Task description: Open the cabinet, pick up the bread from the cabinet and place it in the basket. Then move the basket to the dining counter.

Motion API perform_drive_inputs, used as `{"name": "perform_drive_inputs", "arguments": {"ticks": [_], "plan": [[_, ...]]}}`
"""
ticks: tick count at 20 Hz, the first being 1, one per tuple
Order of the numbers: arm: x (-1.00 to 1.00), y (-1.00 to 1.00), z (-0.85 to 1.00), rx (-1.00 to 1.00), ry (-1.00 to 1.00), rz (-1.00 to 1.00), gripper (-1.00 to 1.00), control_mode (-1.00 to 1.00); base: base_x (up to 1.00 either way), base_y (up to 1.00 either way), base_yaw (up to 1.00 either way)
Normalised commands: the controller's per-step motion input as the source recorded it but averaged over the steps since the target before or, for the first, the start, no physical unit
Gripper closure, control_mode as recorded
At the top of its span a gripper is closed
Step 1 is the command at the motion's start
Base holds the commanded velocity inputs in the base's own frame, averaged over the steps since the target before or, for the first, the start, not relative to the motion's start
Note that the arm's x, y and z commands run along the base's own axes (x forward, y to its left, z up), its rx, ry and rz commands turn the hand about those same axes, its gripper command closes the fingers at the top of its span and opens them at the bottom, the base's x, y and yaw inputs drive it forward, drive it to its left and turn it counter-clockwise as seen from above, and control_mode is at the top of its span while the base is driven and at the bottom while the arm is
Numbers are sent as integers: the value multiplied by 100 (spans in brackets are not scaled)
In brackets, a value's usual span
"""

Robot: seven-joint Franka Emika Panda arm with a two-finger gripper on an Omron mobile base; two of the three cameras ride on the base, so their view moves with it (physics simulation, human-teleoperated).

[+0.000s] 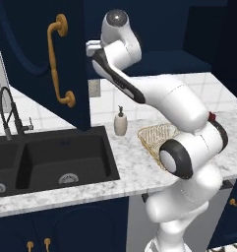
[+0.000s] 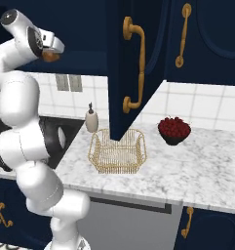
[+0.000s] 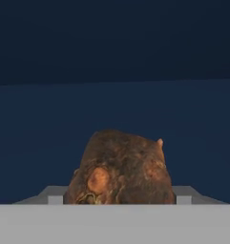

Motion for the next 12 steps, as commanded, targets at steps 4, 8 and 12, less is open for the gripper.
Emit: {"name": "perform_drive_inputs", "arguments": {"ticks": [4, 8, 12], "plan": [[-100, -75, 0, 0, 0, 0, 100, -100, 0, 0, 0], [-100, -80, -32, 0, 3, 0, 100, -100, 0, 0, 0], [-100, -68, -76, 0, 36, -12, 100, -100, 0, 0, 0]]}}
